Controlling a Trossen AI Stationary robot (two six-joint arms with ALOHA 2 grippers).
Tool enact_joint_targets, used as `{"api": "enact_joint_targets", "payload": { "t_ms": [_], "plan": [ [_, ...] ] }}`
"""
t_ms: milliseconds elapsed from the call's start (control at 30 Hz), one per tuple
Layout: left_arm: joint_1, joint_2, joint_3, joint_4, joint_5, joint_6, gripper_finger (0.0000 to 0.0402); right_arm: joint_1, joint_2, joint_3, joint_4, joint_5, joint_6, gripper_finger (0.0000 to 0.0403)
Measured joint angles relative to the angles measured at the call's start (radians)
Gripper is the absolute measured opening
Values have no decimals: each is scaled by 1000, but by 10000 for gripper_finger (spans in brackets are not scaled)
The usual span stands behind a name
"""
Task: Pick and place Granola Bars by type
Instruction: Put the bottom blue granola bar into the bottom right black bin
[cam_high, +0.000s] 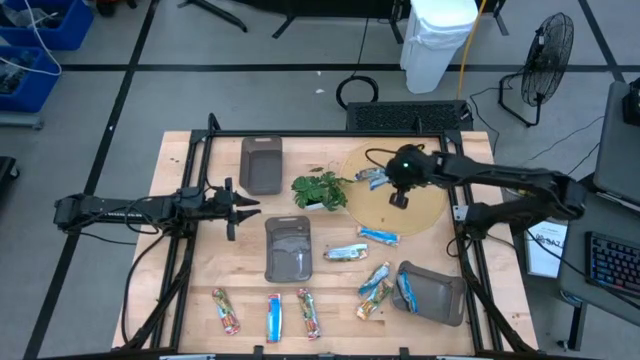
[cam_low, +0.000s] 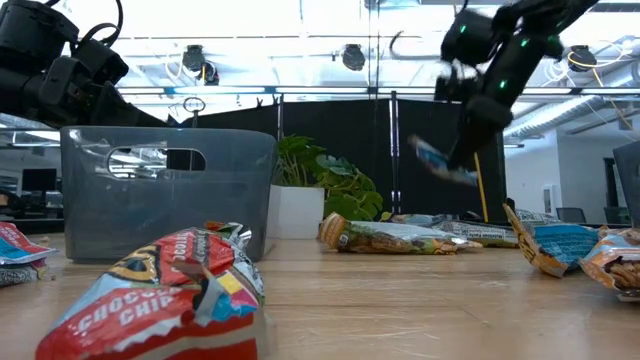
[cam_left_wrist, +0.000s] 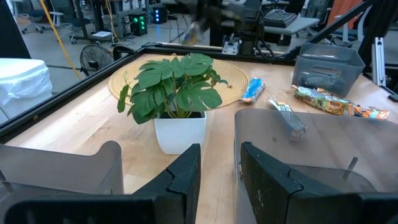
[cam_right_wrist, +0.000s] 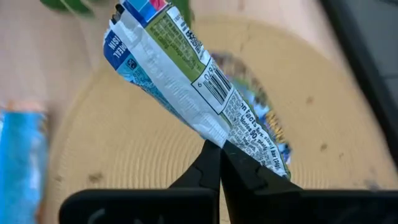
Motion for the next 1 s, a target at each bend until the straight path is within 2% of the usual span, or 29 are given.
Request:
{"api": "enact_joint_targets", "payload": {
  "t_ms": [167, 333, 1000],
  "plan": [
    [0, 0, 0, 0, 0, 0, 118, 1, -116, 0, 0, 0, 27, 0],
    [0, 0, 0, 0, 0, 0, 118, 1, -175, 0, -2, -1, 50, 0],
    [0, 0, 0, 0, 0, -1, 118, 1, -187, 0, -21, -2, 54, 0]
  ]
}}
